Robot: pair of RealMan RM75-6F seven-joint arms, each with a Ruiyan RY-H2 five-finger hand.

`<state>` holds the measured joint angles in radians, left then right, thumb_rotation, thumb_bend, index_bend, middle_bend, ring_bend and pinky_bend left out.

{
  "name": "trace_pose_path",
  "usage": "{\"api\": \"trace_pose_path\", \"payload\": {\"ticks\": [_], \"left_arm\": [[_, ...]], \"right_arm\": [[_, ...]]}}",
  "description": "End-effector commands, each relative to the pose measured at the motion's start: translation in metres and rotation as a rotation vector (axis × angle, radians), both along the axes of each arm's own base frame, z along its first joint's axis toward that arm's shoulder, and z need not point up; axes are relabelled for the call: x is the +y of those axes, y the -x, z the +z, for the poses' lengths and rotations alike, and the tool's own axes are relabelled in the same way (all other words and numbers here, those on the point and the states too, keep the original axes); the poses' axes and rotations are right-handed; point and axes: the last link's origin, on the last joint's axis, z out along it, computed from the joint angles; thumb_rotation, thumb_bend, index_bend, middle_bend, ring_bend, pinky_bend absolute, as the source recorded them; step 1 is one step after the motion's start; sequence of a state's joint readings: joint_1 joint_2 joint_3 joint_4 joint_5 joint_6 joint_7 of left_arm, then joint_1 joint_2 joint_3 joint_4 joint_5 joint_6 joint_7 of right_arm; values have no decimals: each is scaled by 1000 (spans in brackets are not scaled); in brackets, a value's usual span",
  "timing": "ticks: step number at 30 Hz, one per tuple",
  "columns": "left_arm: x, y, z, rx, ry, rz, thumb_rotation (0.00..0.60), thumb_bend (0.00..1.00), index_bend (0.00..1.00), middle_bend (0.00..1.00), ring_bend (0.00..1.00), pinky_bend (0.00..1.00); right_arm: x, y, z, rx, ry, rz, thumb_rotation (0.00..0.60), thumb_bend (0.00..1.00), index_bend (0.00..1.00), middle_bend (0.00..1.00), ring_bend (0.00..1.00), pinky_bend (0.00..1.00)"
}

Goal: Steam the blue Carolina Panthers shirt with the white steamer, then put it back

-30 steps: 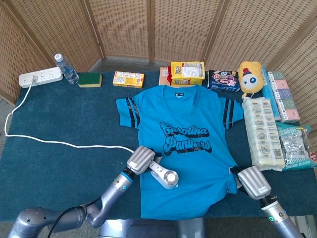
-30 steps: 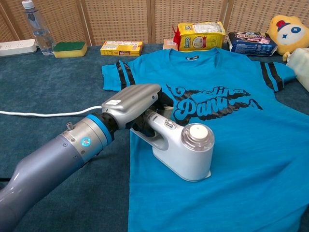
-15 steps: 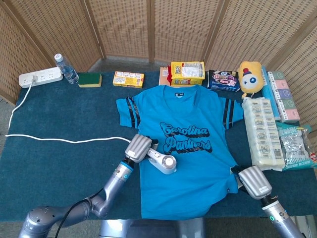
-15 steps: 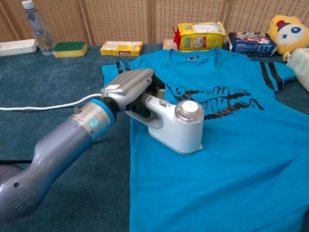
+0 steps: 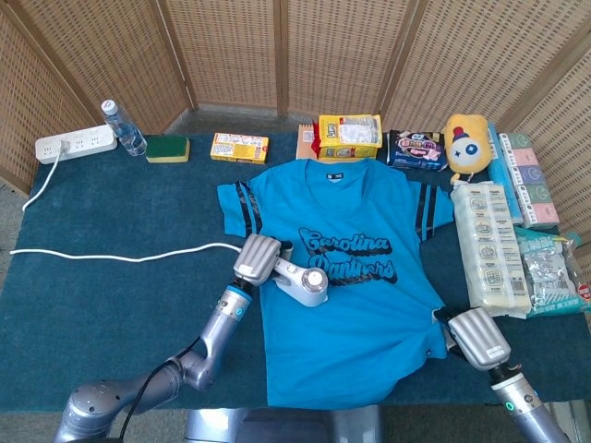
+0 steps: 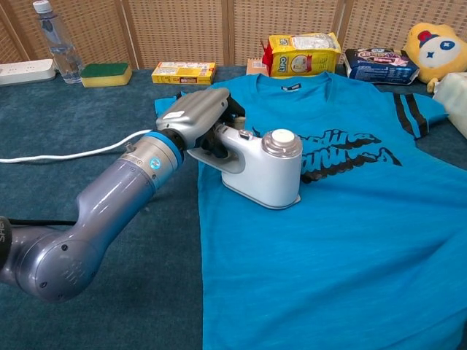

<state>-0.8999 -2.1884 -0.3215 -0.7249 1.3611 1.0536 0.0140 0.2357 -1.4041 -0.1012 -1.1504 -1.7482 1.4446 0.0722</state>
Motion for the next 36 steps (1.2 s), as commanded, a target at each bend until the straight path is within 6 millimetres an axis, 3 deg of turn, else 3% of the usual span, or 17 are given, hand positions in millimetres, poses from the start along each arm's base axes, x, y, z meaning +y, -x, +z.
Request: {"api": "trace_pose_path", "payload": {"ticks": [1,18,36], "left_arm": [[7,-4,1,7,-10,4,600,407,678,756,676,743],[23,-20,-2,21,-34,14,600,405,677,756,676,743],[-6,-15,-15,3,45,-73,600,402,677,756,676,743]], "right_arm": [[0,1,1,0,2,-2,600,595,566,570,657,799],[0,4,7,0,21,-15,600,595,567,570,657,799],[1,1,4,-3,14,-4,600,595,567,570,658,800]]}}
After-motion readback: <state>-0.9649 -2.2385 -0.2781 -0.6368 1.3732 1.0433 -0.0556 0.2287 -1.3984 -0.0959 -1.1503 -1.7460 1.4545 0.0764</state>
